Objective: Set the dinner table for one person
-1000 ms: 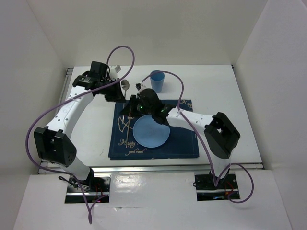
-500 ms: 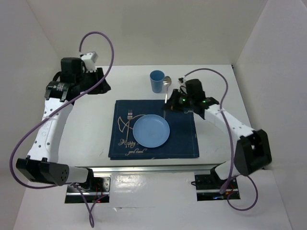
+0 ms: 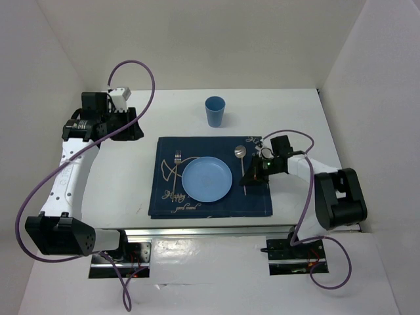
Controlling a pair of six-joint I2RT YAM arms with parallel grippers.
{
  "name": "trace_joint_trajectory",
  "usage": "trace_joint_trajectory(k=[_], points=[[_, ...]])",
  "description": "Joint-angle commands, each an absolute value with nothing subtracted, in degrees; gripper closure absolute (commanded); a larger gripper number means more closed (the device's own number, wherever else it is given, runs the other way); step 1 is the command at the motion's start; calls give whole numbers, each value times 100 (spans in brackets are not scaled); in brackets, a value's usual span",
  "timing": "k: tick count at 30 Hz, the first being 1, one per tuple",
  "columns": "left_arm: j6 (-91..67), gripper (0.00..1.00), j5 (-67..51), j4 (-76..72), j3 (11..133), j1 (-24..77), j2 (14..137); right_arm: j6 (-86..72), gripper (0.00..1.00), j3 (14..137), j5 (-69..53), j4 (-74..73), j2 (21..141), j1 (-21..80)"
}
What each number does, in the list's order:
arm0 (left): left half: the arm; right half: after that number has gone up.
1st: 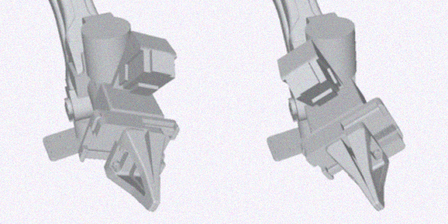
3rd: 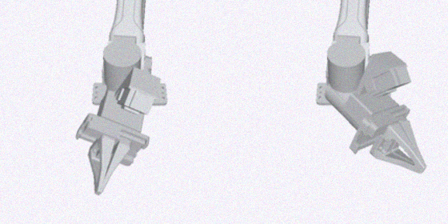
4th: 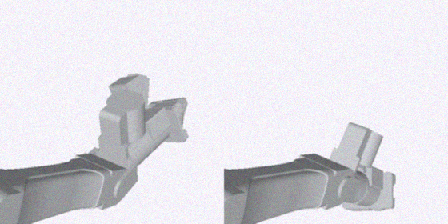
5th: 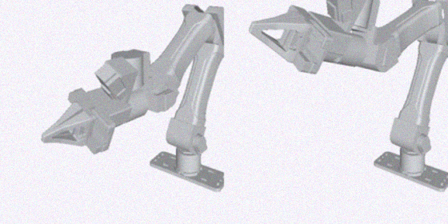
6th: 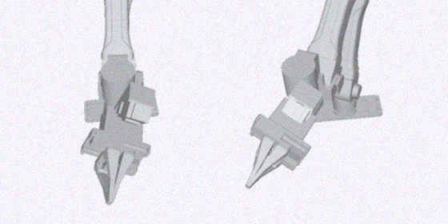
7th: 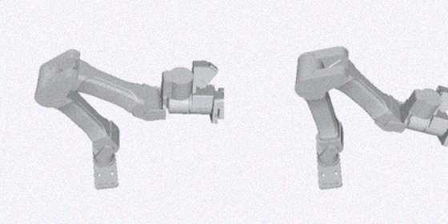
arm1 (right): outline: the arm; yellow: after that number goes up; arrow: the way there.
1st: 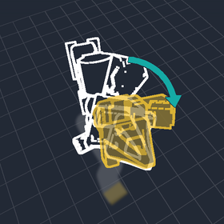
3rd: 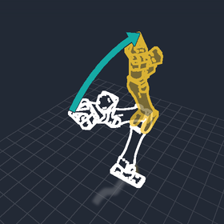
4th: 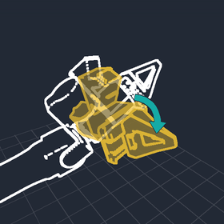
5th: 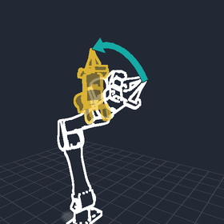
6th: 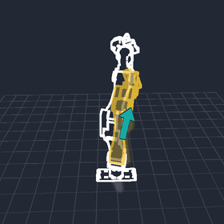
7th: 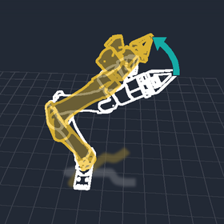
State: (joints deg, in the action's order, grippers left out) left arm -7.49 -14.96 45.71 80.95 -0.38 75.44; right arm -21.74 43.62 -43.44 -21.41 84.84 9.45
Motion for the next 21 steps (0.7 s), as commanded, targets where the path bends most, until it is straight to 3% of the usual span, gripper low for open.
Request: trace_joint_trajectory(k=[1,18,20,21], points=[[-677,43,-1626,4395,8130,-149,7287,-1872,100,4192,-5045,-1592,8849,783],[-729,43,-1679,4395,8077,-202,7234,-2320,99,3700,-5854,-596,9809,343],[-729,43,-1617,4395,8077,-202,7233,-2320,93,3753,-5669,-755,9739,343],[-729,43,-1565,4395,8077,-202,7233,-2268,82,3753,-5669,-756,9634,282]])
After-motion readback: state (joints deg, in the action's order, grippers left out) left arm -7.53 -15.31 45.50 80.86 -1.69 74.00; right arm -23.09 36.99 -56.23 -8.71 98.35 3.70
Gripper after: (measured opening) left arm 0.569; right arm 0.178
